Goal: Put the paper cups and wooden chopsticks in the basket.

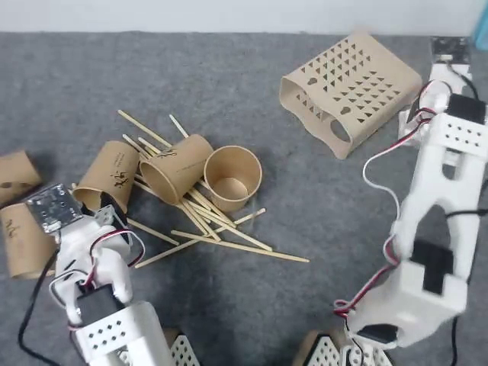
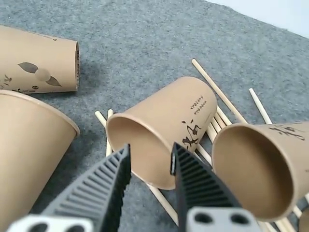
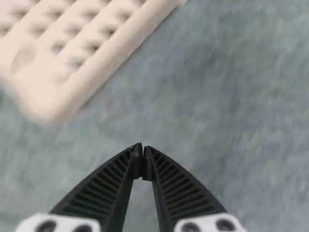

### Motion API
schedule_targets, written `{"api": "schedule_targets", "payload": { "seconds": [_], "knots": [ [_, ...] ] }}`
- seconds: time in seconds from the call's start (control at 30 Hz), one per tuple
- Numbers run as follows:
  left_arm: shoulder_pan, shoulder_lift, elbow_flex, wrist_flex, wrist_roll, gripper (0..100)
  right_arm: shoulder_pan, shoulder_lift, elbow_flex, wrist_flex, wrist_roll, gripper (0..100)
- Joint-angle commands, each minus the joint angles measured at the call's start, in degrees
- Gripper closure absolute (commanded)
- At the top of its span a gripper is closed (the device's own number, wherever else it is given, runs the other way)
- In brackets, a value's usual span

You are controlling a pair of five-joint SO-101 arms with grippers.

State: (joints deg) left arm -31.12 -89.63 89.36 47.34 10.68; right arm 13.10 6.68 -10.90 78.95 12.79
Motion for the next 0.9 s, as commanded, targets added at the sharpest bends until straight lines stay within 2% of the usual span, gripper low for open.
{"api": "schedule_targets", "payload": {
  "seconds": [0.0, 0.23, 0.43, 0.53, 0.63, 0.87],
  "knots": [
    [0.44, -0.7, -0.22, -1.41, -0.62, 86, -3.56, -14.02, 7.12, 1.54, -1.93, 99.0],
    [0.44, -0.7, -0.22, -1.41, -0.62, 86, -11.03, -47.87, 41.23, -14.99, -3.16, 99.1],
    [0.44, -0.7, -0.22, -1.41, -0.62, 86, -12.53, -66.77, 72.44, -43.74, -3.08, 96.5],
    [0.44, -0.7, -0.22, -1.41, -0.62, 86, -14.02, -69.32, 82.29, -53.32, -3.08, 84.9],
    [0.26, -0.7, -0.22, -1.41, -0.62, 86, -15.16, -68.97, 86.51, -57.36, -4.13, 75.9],
    [0.35, -0.7, -0.22, -1.32, -0.62, 86, -16.4, -63.69, 90.2, -69.14, -12.31, 75.1]
  ]
}}
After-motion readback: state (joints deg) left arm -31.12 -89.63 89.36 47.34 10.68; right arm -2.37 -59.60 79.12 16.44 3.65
